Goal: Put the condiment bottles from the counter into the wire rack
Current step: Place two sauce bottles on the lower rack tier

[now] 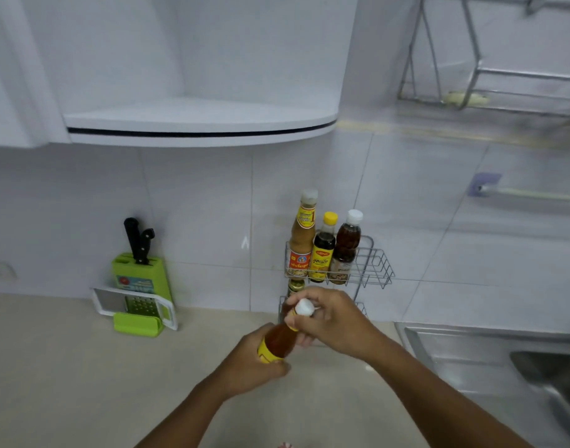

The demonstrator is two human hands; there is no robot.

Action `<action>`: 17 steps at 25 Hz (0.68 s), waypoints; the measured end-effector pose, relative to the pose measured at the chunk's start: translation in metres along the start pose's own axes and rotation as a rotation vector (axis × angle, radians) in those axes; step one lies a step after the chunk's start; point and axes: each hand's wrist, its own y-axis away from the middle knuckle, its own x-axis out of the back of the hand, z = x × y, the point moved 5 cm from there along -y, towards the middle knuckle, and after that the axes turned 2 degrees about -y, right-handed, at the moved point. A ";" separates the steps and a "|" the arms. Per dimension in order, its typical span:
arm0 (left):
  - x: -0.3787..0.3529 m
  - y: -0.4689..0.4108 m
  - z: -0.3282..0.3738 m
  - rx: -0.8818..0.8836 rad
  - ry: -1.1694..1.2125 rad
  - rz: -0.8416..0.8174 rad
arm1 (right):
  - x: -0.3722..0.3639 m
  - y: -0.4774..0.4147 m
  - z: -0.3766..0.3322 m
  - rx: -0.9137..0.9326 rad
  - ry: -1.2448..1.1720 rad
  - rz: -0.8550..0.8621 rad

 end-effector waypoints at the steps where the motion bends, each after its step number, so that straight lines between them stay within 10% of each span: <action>1: 0.000 -0.005 0.016 -0.017 0.043 0.000 | 0.013 -0.007 -0.014 0.079 0.081 0.028; 4: -0.004 -0.018 0.051 0.005 0.058 -0.139 | 0.047 -0.020 -0.044 0.351 0.520 0.092; 8: -0.011 -0.030 0.066 0.090 0.041 -0.272 | 0.065 -0.035 -0.032 0.256 0.643 0.080; 14: -0.008 -0.052 0.067 -0.015 -0.854 0.339 | 0.074 -0.054 0.030 -0.410 0.364 0.173; 17: -0.018 -0.057 0.058 -0.019 -0.896 0.409 | 0.074 -0.048 0.043 -0.646 0.058 0.155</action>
